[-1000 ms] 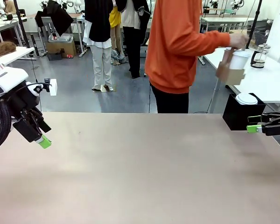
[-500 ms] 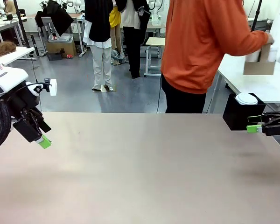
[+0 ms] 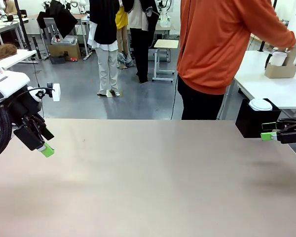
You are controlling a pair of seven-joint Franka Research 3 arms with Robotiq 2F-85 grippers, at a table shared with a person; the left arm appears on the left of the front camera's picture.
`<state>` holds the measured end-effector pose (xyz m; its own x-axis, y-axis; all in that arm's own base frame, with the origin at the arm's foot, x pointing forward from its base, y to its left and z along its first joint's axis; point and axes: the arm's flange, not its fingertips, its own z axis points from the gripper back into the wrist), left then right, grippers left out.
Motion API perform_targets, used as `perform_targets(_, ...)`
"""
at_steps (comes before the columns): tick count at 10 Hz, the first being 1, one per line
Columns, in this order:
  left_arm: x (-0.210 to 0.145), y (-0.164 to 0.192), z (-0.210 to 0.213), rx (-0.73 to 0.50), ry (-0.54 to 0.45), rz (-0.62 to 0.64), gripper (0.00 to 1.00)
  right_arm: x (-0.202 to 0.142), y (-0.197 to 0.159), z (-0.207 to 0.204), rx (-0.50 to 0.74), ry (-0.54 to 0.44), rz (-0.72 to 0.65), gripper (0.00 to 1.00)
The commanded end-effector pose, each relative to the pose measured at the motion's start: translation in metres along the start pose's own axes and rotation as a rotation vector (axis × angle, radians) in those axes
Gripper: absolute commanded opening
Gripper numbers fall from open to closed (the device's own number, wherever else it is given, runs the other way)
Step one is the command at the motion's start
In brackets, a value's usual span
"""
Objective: Pour a drink into a cup and package it in a carrier.
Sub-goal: Insert the held 600 ml Paper Cup into the Cup Carrier.
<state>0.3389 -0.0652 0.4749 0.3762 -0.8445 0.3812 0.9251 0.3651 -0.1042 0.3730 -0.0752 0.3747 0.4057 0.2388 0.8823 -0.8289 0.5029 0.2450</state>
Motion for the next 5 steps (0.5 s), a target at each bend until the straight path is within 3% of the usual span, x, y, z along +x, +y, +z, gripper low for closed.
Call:
perform_targets(1, -0.0011, -0.0005, 0.0006, -0.007, -0.007, -0.003, 1.0, 0.0011, 0.001, 0.0006, 0.006, -0.005, 0.011, 1.0)
perform_targets(5, -0.0011, -0.0005, 0.0006, -0.007, -0.007, -0.003, 1.0, 0.0011, 0.001, 0.0006, 0.006, -0.005, 0.011, 1.0)
